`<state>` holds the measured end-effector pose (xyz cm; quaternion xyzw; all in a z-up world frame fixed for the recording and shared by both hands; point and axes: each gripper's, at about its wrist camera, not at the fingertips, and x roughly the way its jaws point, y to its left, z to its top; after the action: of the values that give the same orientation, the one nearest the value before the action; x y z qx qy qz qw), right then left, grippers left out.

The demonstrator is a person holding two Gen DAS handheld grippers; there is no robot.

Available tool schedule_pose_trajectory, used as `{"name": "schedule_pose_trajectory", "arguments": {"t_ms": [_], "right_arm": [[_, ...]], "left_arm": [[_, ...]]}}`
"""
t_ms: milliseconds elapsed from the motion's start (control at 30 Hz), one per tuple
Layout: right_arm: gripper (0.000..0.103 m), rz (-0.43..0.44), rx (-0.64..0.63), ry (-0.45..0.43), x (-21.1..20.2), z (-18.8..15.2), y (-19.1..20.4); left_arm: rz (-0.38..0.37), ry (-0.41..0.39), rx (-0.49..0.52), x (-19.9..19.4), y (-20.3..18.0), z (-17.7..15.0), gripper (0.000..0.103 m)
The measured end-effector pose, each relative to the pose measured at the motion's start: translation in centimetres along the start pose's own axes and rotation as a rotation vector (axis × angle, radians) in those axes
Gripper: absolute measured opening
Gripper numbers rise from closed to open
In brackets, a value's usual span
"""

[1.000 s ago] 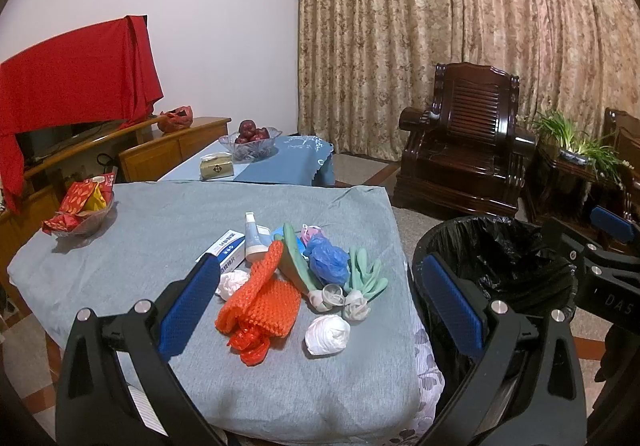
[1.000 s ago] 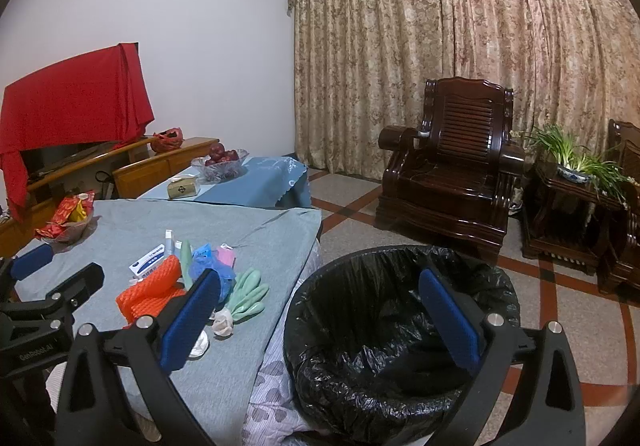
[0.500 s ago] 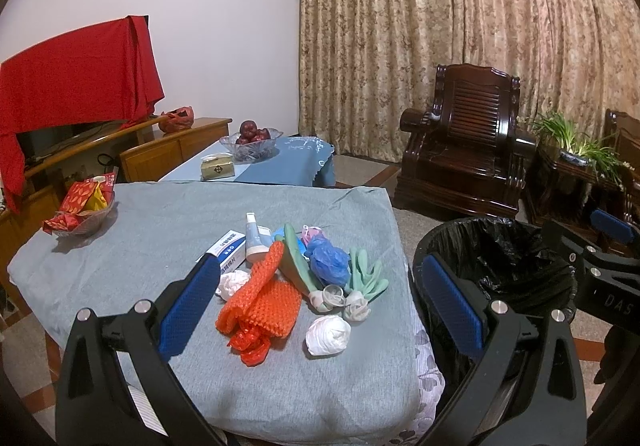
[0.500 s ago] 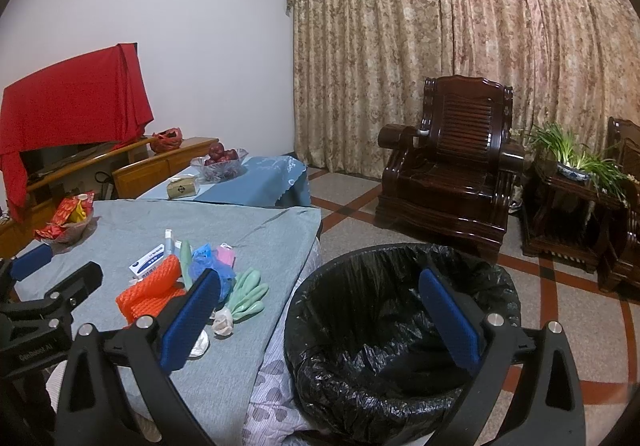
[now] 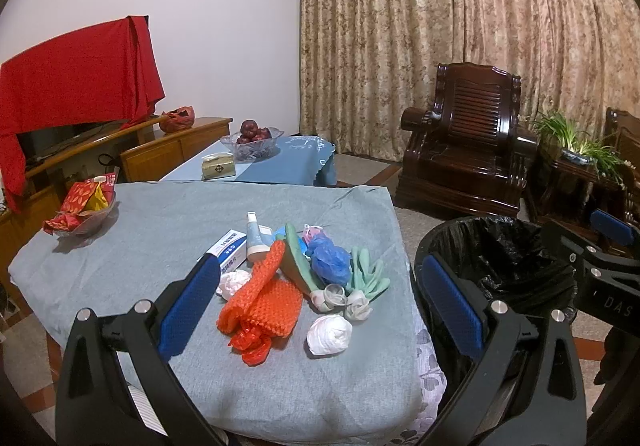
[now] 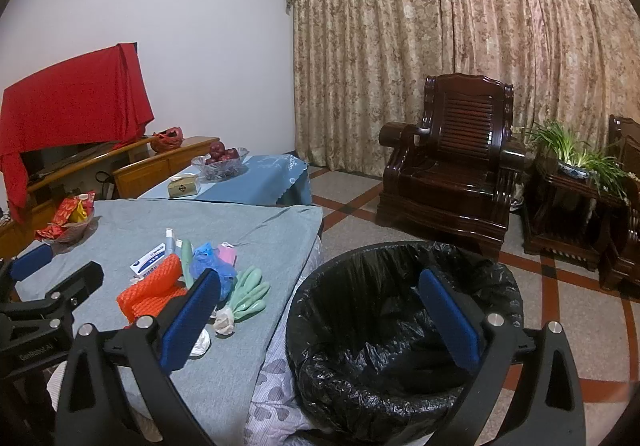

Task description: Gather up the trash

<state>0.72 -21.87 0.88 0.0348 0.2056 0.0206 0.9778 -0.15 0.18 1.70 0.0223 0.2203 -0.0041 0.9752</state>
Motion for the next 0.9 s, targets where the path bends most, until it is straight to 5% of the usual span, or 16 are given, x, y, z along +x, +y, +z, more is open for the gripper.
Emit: {"name": "schedule_pose_trajectory", "arguments": {"t_ms": [900], "right_arm": [[0.097, 0.001, -0.001, 0.002, 0.20, 0.10, 0.26]], "left_arm": [[-0.001, 0.001, -0.002, -0.19, -0.03, 0.33, 0.098]]}}
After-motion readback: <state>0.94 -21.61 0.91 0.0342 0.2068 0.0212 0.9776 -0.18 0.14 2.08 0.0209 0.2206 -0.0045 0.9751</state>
